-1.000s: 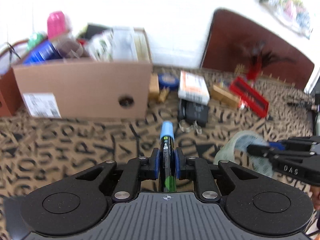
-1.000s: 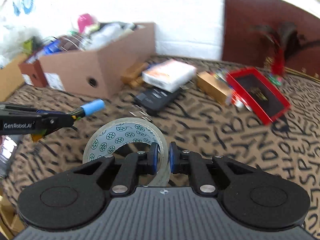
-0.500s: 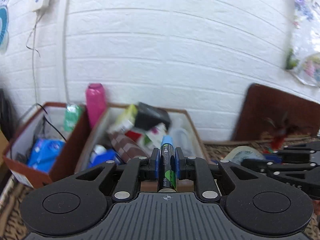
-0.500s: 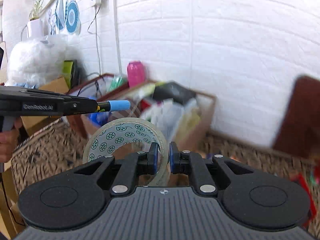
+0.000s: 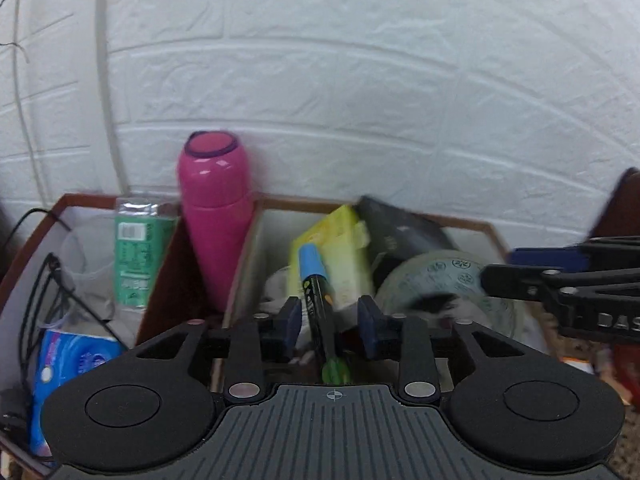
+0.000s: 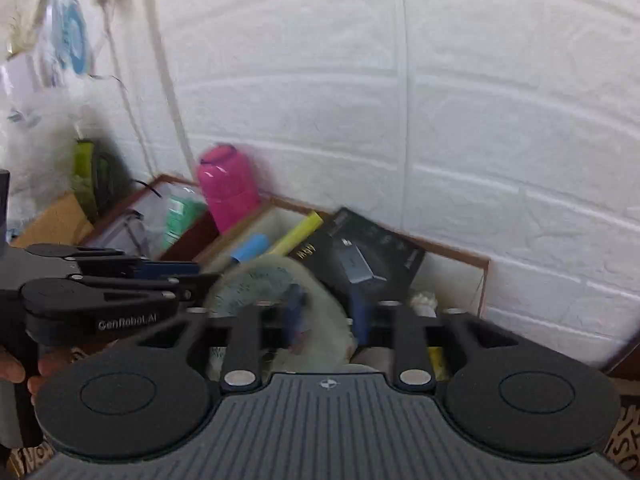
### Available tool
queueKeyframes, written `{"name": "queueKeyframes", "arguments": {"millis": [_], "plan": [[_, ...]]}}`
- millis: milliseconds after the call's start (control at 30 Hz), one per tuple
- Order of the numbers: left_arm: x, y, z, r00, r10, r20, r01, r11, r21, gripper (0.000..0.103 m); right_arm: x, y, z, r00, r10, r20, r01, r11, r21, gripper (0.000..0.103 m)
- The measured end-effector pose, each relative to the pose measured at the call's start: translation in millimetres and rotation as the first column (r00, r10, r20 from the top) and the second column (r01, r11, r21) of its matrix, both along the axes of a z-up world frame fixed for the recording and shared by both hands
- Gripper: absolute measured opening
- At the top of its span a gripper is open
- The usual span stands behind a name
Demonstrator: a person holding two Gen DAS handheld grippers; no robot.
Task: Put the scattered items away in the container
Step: 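Lower the marker and tape roll into the box and open both tools, then move both tools back to the table toward the black digital scale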
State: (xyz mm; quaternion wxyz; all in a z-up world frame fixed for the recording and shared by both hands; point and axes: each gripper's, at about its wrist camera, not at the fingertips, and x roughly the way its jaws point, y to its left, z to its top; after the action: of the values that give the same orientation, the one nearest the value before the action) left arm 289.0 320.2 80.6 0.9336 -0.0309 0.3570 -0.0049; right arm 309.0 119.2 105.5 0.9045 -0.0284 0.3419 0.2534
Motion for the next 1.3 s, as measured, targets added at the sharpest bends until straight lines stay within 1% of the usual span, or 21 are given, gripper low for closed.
{"name": "queueKeyframes", "arguments": {"millis": [33,67,100,200,233,300,367,433,500,533,567,600,633,667,767,867,933,1033,1133,1200,1300], "plan": [[0.4,3.7,-3.8,1.0,-0.01,0.003,0.01,1.0,0.004,0.053,-2.2,-0.7,-4.0,0.999,-0.022,0.025,0.022,1.0,-0.019,0.05],[-1.3,8.4,-5.9,1.0,-0.018,0.009,0.019,1.0,-0.006,0.054,-6.6,-2.8,-6.1,0.998,-0.022,0.06,0.023,0.999,-0.024,0.05],[-3.4,12.9,-6.6,1.0,-0.016,0.013,0.016,1.0,-0.018,0.054,-10.8,-6.5,-6.3,0.997,-0.017,0.076,0.019,1.0,-0.015,0.05],[-8.5,22.8,-8.2,1.0,0.002,0.023,-0.001,0.998,-0.057,0.062,-17.0,-16.0,-6.8,0.998,-0.021,0.054,0.018,0.999,0.045,0.05],[-9.2,23.5,-8.1,1.0,0.006,0.02,-0.005,0.998,-0.061,0.065,-18.7,-16.3,-7.4,0.998,-0.023,0.051,0.02,0.998,0.052,0.05],[-11.4,22.0,-6.6,1.0,0.009,0.02,-0.008,0.999,-0.054,0.069,-21.4,-12.3,-6.7,0.998,-0.02,0.06,0.018,0.999,0.041,0.05],[-17.6,19.6,0.2,1.0,0.012,0.028,-0.01,0.999,-0.047,0.078,-25.0,-7.4,-5.5,0.998,-0.007,0.066,0.005,1.0,0.022,0.049],[-25.4,15.3,6.3,0.999,0.014,0.033,-0.013,0.999,-0.038,0.083,-29.3,-4.5,-4.0,0.998,0.013,0.057,-0.014,1.0,0.015,0.049],[-34.5,9.3,11.7,0.999,0.009,0.037,-0.008,1.0,-0.026,0.084,-33.8,-4.4,0.0,0.999,0.022,0.049,-0.023,1.0,0.021,0.05],[-40.2,5.9,14.9,0.999,0.005,0.04,-0.004,1.0,-0.023,0.089,-38.2,-6.8,3.7,0.998,0.024,0.054,-0.025,0.999,0.024,0.052],[-47.1,2.3,18.5,0.999,0.006,0.044,-0.005,1.0,-0.022,0.096,-44.1,-10.0,7.8,0.998,0.025,0.062,-0.027,0.999,0.029,0.063],[-55.6,-2.1,22.5,0.999,0.012,0.052,-0.01,1.0,-0.024,0.099,-50.9,-14.0,13.4,0.997,0.028,0.075,-0.03,0.999,0.034,0.077],[-65.4,-7.6,27.0,0.998,0.015,0.064,-0.013,0.999,-0.03,0.103,-59.3,-18.4,19.1,0.995,0.034,0.091,-0.038,0.999,0.037,0.083],[-75.8,-14.0,31.8,0.997,0.011,0.081,-0.009,0.999,-0.036,0.103,-68.7,-23.4,25.2,0.993,0.041,0.107,-0.045,0.998,0.04,0.09],[-106.4,-39.5,45.8,0.991,-0.043,0.126,0.049,0.998,-0.042,0.103,-99.7,-39.0,40.8,0.986,0.063,0.152,-0.07,0.997,0.044,0.098],[-133.0,-68.1,53.6,0.989,-0.059,0.133,0.064,0.997,-0.036,0.103,-128.4,-59.8,49.2,0.983,0.04,0.178,-0.048,0.998,0.042,0.1],[-150.5,-86.0,54.3,0.989,-0.067,0.136,0.074,0.996,-0.047,0.103,-145.9,-77.3,51.1,0.985,0.022,0.173,-0.033,0.998,0.061,0.101],[-177.7,-113.7,49.1,0.982,-0.104,0.155,0.115,0.992,-0.06,0.103,-173.3,-108.8,49.5,0.989,-0.002,0.149,-0.017,0.992,0.127,0.102],[-201.0,-146.5,39.5,0.97,-0.172,0.169,0.181,0.983,-0.041,0.103,-202.3,-138.2,43.6,0.993,-0.021,0.118,-0.004,0.977,0.212,0.102],[-215.7,-168.9,29.7,0.961,-0.215,0.173,0.222,0.975,-0.022,0.103,-219.7,-154.7,35.3,0.993,-0.04,0.112,0.013,0.972,0.233,0.102],[-238.1,-197.3,8.0,0.951,-0.25,0.18,0.256,0.967,-0.011,0.103,-245.8,-180.7,17.0,0.985,-0.109,0.134,0.077,0.971,0.225,0.102]]}}
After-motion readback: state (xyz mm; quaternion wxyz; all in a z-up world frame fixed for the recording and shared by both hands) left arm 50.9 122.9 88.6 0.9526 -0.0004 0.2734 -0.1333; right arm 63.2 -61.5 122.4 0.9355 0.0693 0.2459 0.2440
